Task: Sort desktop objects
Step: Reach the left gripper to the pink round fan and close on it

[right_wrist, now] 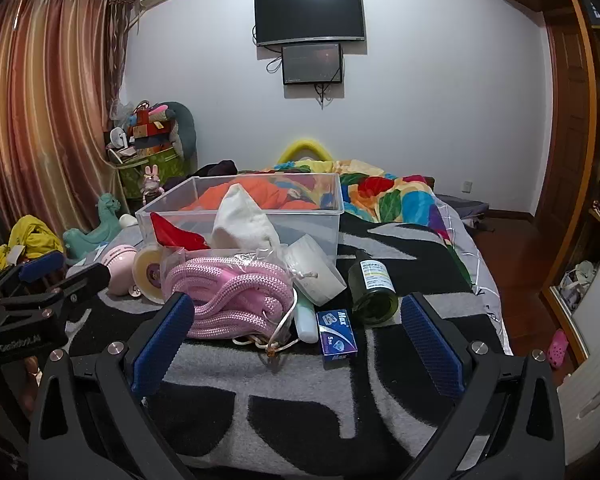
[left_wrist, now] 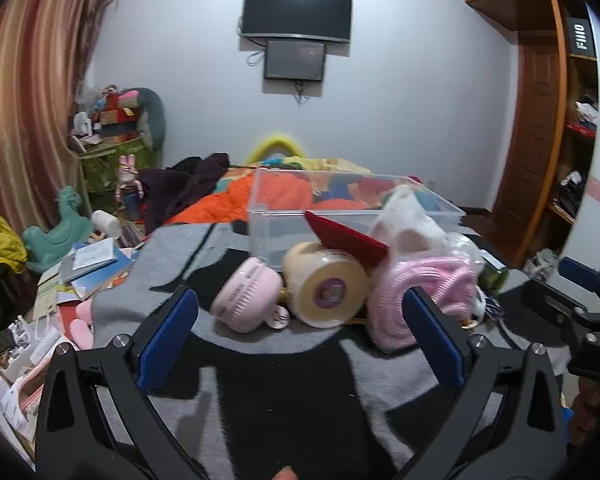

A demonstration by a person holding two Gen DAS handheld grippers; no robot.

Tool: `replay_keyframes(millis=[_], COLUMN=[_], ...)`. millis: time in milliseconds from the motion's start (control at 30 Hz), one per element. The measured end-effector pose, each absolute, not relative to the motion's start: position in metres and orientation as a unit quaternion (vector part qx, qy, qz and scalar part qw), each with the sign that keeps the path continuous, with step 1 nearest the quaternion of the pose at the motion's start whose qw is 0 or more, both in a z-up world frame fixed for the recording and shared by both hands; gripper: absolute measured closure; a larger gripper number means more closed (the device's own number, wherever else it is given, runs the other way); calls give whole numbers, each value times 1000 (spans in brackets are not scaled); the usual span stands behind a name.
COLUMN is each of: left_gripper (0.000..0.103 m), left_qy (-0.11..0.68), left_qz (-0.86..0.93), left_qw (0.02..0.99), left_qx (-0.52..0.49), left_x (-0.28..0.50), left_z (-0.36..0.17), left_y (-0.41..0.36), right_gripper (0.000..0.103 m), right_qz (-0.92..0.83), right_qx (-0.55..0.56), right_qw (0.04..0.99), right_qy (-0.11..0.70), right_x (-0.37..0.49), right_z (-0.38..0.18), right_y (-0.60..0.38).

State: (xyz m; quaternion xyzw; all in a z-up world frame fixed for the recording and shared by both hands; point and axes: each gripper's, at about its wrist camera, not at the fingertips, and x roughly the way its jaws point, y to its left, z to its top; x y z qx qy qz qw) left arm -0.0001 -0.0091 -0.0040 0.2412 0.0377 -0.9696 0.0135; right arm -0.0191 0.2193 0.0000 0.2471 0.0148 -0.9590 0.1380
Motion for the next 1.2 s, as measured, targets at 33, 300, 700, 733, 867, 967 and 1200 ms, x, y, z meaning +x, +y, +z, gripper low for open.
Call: replay_keyframes(millis=[33,300,700,733,867,967,1200], left_gripper=[0,0,0,0,0,0,0], left_qy=[37,60,41,37,26,1,-22], left_qz=[-969,-964,-955,-954,-948,-945,-941], left_qw=[9,14,14,10,-11,-13,-32], left_qx=[244,257,293,296,316,327,335], left_x=[-1,-10,-39,-42,-55,-64,-73], left_z=[-5,-18,-34,-33,-33,-35,-40], left_y=[-11,-32,-58,-58,-63,-61,-57], right_gripper=[0,0,0,0,0,0,0], right_qz=[-959,-951,-932,-932,-930,-928,-929], right_qx=[248,265,310,311,318,326,336], right_qw=[140,159,188,187,182,177,154], right_qy=[14,15,15,17,26,27,20], right_x=[-20,-26,-46,-48,-56,-62,-72], right_z=[-1,-9,-32,-33,-38,-42,-46], right_y=[219,209,181,179,168,163,150])
